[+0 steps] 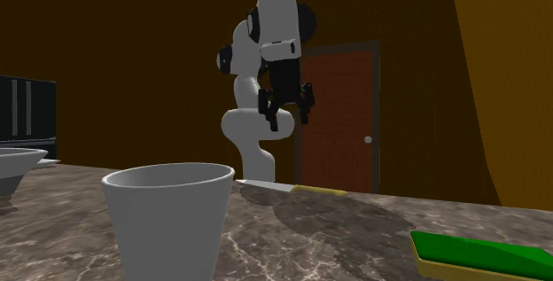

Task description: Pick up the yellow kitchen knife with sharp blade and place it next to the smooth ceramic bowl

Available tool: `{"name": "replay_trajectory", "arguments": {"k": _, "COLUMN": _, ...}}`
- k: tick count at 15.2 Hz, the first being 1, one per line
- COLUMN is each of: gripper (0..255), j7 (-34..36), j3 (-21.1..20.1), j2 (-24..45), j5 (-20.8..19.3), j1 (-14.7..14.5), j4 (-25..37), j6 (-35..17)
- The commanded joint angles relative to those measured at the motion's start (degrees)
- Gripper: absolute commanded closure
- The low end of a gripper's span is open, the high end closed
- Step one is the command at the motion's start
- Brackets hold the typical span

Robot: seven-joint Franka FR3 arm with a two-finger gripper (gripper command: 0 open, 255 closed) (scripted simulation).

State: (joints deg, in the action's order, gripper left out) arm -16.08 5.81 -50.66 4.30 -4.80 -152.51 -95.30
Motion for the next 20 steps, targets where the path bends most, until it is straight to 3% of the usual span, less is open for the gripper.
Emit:
{"name": "replay_trajectory", "arguments": {"k": 1, "gripper": 0, "j7": -5.41, "j3": 1.43, "j2": -0.08, "j5": -0.76, "j1": -1.59, "j4": -4.05, "j6": -4.38}}
{"name": "replay_trajectory", "arguments": {"k": 7, "gripper": 0, "j7": -20.64, "j3": 6.03, "j2": 2.64, "j5": -2.98, "j1": -6.34, "j4": -14.2, "j6": -18.15}}
{"name": "replay_trajectory", "arguments": {"k": 15, "gripper": 0, "j7": -21.49, "j3": 6.4, "j2": 5.94, "j5": -2.57, "j1": -7.28, "j4": -19.08, "j6": -26.4}}
{"name": "replay_trajectory", "arguments": {"k": 20, "gripper": 0, "j7": -21.49, "j3": 6.4, "j2": 5.94, "j5": -2.57, "j1": -7.28, "j4": -19.08, "j6": -26.4}}
